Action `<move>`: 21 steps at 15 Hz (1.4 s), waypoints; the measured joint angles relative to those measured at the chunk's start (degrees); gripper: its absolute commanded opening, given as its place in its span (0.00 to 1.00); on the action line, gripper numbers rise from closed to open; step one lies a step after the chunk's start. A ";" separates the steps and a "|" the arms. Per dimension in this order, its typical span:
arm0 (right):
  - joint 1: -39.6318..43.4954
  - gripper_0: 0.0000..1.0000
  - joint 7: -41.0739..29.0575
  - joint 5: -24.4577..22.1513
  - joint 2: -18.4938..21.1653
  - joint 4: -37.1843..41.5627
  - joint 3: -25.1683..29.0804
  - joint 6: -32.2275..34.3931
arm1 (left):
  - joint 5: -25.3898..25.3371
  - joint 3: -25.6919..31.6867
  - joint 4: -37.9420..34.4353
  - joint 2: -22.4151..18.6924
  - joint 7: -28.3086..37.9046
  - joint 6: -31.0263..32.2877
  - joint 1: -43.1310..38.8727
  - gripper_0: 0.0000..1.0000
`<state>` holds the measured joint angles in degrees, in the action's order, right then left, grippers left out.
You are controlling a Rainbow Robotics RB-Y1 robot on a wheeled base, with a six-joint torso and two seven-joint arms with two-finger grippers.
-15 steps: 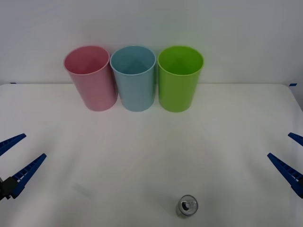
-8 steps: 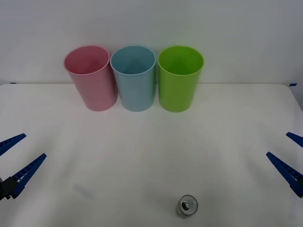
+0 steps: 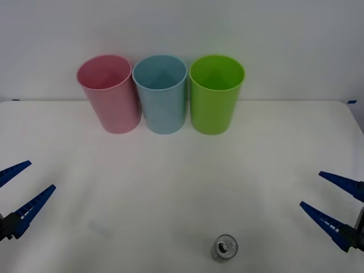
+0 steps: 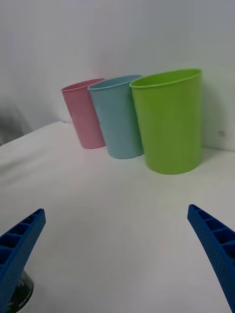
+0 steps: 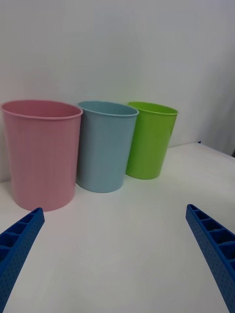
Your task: Grasp the object on the table and drop it into the matching bin: aluminum can to the light blue bin, PET bottle to the pink bin.
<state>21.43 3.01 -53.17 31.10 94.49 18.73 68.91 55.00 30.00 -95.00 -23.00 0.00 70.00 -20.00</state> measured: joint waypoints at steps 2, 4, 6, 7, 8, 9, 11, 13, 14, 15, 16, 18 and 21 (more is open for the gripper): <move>-0.50 1.00 0.94 -1.27 1.25 0.04 -1.47 0.04 | 0.00 0.00 0.00 0.00 0.00 0.00 0.00 1.00; -1.49 1.00 1.89 -3.51 1.56 -0.05 -2.23 0.80 | 0.00 0.00 0.00 0.00 0.00 0.00 0.00 1.00; -3.27 1.00 2.96 -5.36 1.58 -1.65 -3.33 2.22 | 0.00 0.00 0.00 0.00 0.00 0.00 0.00 1.00; -4.73 1.00 3.56 -6.57 1.59 -3.22 -3.66 3.57 | 0.00 0.00 0.00 0.00 0.00 0.00 0.00 1.00; -6.43 1.00 4.29 -7.74 1.59 -5.12 -4.01 5.47 | 0.00 0.00 0.00 0.00 0.00 0.00 0.00 1.00; -7.94 1.00 5.05 -8.89 1.60 -6.86 -4.34 7.36 | 0.00 0.00 0.00 0.00 0.00 0.00 0.00 1.00; -10.12 1.00 6.13 -10.60 1.60 -9.49 -4.96 10.89 | 0.00 0.00 0.00 0.00 0.00 0.00 0.00 1.00; -11.85 1.00 7.20 -12.59 1.62 -11.49 -5.48 14.41 | 0.00 0.00 0.00 0.00 0.00 0.00 0.00 1.00; -12.38 1.00 7.74 -13.19 1.67 -12.09 -5.75 15.87 | 0.00 0.00 0.00 0.00 0.00 0.00 0.00 1.00; -12.80 1.00 8.35 -14.10 1.68 -12.34 -5.94 17.31 | 0.00 0.00 0.00 0.00 0.00 0.00 0.00 1.00; -13.10 1.00 9.02 -14.90 1.69 -12.38 -6.30 18.49 | 0.00 0.00 0.00 0.00 0.00 0.00 0.00 1.00; -13.36 1.00 10.36 -15.98 1.84 -12.39 -7.39 20.07 | 0.00 0.00 0.00 0.00 0.00 0.00 0.00 1.00; -13.55 1.00 12.41 -17.95 1.86 -12.40 -8.97 21.08 | 0.00 0.00 0.00 0.00 0.00 0.00 0.00 1.00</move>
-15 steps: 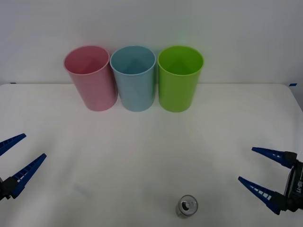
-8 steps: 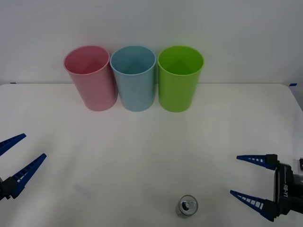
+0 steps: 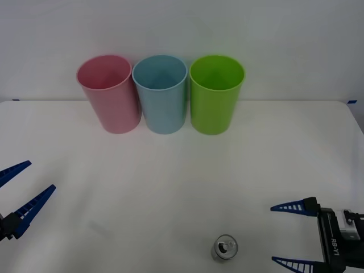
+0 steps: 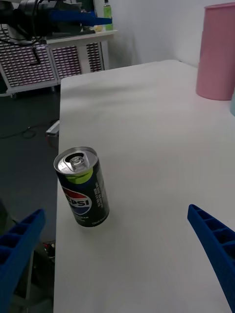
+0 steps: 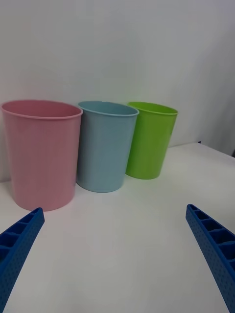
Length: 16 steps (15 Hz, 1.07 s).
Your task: Grasp the object on the table and drop it into the matching bin: aluminum can to the light blue bin, PET bottle to the pink bin.
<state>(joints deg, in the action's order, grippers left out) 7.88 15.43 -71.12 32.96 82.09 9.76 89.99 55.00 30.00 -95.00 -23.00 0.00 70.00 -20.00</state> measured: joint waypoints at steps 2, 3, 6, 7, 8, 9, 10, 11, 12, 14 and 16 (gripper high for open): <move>0.00 1.00 1.53 -1.01 -0.04 -0.08 -1.45 0.01 | 0.00 0.00 0.00 0.00 0.00 0.00 0.00 1.00; 0.01 1.00 2.31 -1.33 -0.01 -0.15 -2.43 0.01 | 0.00 0.00 0.00 0.00 0.00 0.00 0.00 1.00; -0.56 1.00 5.20 -1.34 -0.22 -1.65 -5.65 -0.37 | 0.00 0.00 0.00 0.00 0.00 0.00 0.00 1.00; -0.83 1.00 7.06 -1.35 -0.45 -2.33 -6.43 -1.03 | 0.00 0.00 0.00 0.00 0.00 0.00 0.00 1.00; -1.23 1.00 8.73 -1.38 -0.96 -3.37 -6.96 -1.59 | 0.00 0.00 0.00 0.00 0.00 0.00 0.00 1.00; -1.77 1.00 9.95 -1.48 -1.63 -4.59 -7.46 -1.88 | 0.00 0.00 0.00 0.00 0.00 0.00 0.00 1.00; -2.30 1.00 10.43 -1.96 -2.39 -5.66 -7.90 -2.03 | 0.00 0.00 0.00 0.00 0.00 0.00 0.00 1.00; -2.79 1.00 10.72 -2.92 -3.30 -6.46 -8.14 -2.17 | 0.00 0.00 0.00 0.00 0.00 0.00 0.00 1.00; -3.16 1.00 10.99 -3.99 -4.29 -6.84 -8.17 -2.27 | 0.00 0.00 0.00 0.00 0.00 0.00 0.00 1.00; -3.39 1.00 11.45 -5.24 -6.04 -7.11 -8.64 -3.00 | 0.00 0.00 0.00 0.00 0.00 0.00 0.00 1.00; -3.40 1.00 11.93 -5.30 -6.57 -7.08 -10.44 -4.95 | 0.00 0.00 0.00 0.00 0.00 0.00 0.00 1.00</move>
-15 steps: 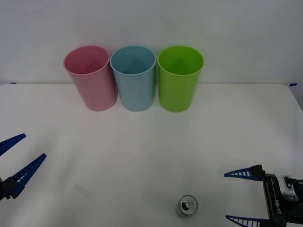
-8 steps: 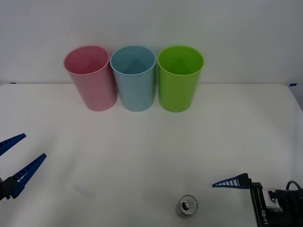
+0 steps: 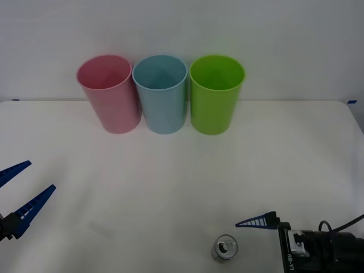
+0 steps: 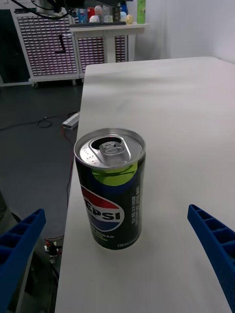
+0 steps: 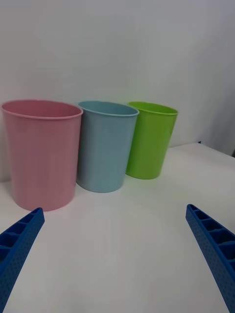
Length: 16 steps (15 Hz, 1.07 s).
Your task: Grasp the object on the table and drop it into the matching bin: aluminum can to the light blue bin, PET bottle to the pink bin.
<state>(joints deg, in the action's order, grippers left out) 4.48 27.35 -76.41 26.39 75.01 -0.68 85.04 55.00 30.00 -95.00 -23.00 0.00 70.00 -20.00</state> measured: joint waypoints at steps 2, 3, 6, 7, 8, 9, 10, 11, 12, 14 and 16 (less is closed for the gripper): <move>0.00 1.00 0.57 0.00 -0.83 -0.03 -1.37 -1.81 | 0.00 0.00 0.00 0.00 0.00 0.00 0.00 1.00; 0.00 1.00 0.76 -0.04 -1.16 0.02 -2.08 -2.77 | 0.00 0.00 0.00 0.00 0.00 0.00 0.00 1.00; 0.00 1.00 1.31 -0.05 -2.18 0.03 -4.03 -5.51 | 0.00 0.00 0.00 0.00 0.00 0.00 0.00 1.00; 0.00 1.00 1.50 -0.05 -2.60 -0.02 -4.49 -6.11 | 0.00 0.00 0.00 0.00 0.00 0.00 0.00 1.00; 0.00 1.00 1.64 -0.05 -2.94 -0.03 -5.17 -6.91 | 0.00 0.00 0.00 0.00 0.00 0.00 0.00 1.00; 0.00 1.00 1.79 -0.05 -3.23 -0.03 -5.81 -7.70 | 0.00 0.00 0.00 0.00 0.00 0.00 0.00 1.00; 0.00 1.00 2.03 -0.05 -3.59 0.01 -6.14 -8.15 | 0.00 0.00 0.00 0.00 0.00 0.00 0.00 1.00; 0.00 1.00 2.24 -0.05 -3.95 0.03 -6.27 -8.32 | 0.00 0.00 0.00 0.00 0.00 0.00 0.00 1.00; 0.00 1.00 2.33 -0.05 -4.14 0.03 -6.37 -8.51 | 0.00 0.00 0.00 0.00 0.00 0.00 0.00 1.00; 0.00 1.00 2.53 -0.05 -4.24 -0.03 -6.45 -8.91 | 0.00 0.00 0.00 0.00 0.00 0.00 0.00 1.00; 0.00 1.00 2.69 -0.05 -4.24 0.02 -6.45 -9.01 | 0.00 0.00 0.00 0.00 0.00 0.00 0.00 1.00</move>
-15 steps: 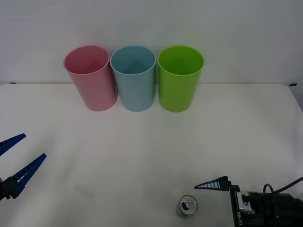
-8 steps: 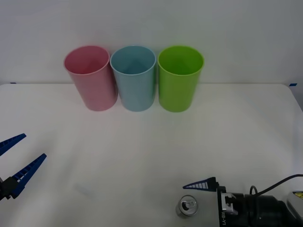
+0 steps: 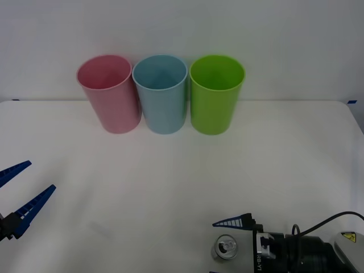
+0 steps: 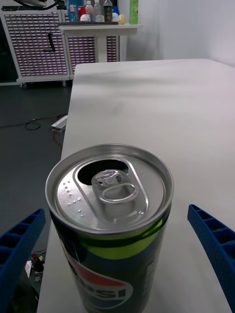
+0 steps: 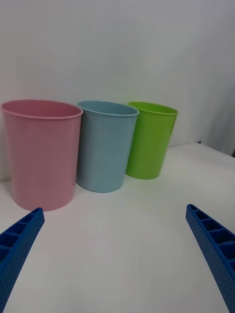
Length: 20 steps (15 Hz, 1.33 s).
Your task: Grasp the object on the table and drop it into the matching bin: aluminum can to the light blue bin, PET bottle to the pink bin.
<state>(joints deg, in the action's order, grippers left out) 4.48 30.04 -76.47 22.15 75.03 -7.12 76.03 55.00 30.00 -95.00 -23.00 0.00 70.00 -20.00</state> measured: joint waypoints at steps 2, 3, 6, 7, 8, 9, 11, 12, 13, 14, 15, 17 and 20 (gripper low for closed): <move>0.00 0.04 0.09 0.01 0.00 -0.04 0.00 0.00 | 0.00 0.00 0.00 0.00 0.00 0.00 0.00 1.00; 0.00 0.00 0.35 0.10 0.00 -0.04 0.00 0.00 | 0.00 0.00 0.00 0.00 0.00 0.00 0.00 1.00; 0.00 0.00 1.24 0.67 0.04 -0.02 0.00 -0.13 | 0.00 0.00 0.00 0.00 0.00 0.00 0.00 1.00; 0.00 0.00 1.34 0.70 0.02 -0.01 0.00 -0.26 | 0.00 0.00 0.00 0.00 0.00 0.00 0.00 1.00; -0.02 0.00 1.43 0.75 0.04 -0.04 0.00 -0.34 | 0.00 0.00 0.00 0.00 0.00 0.00 0.00 1.00; -0.10 0.00 1.47 0.77 0.03 -0.05 0.00 -0.43 | 0.00 0.00 0.00 0.00 0.00 0.00 0.00 1.00; -0.20 0.00 1.43 0.86 0.06 0.00 0.00 -0.69 | 0.00 0.00 0.00 0.00 0.00 0.00 0.00 1.00; -0.28 0.00 1.43 1.13 0.01 0.01 0.02 -0.79 | 0.00 0.00 0.00 0.00 0.00 0.00 0.00 1.00; -0.39 0.00 1.35 1.48 0.01 0.01 0.05 -0.96 | 0.00 0.00 0.00 0.00 0.00 0.00 0.00 1.00; -0.56 0.00 1.18 2.01 0.00 0.02 0.01 -1.09 | 0.00 0.00 0.00 0.00 0.00 0.00 0.00 1.00; -0.79 0.00 1.01 2.70 0.00 0.02 0.01 -1.27 | 0.00 0.00 0.00 0.00 0.00 0.00 0.00 1.00; -1.20 0.00 0.50 4.17 0.00 0.41 0.00 -1.68 | 0.00 0.00 0.00 0.00 0.00 0.00 0.00 1.00; -1.23 0.00 -2.42 6.78 0.07 2.70 0.01 -2.76 | 0.00 0.00 0.00 0.00 0.00 0.00 0.00 1.00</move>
<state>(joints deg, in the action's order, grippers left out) 3.25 27.63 -69.68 22.22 77.73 -7.11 73.27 55.00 30.00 -95.00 -23.00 0.00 70.00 -20.00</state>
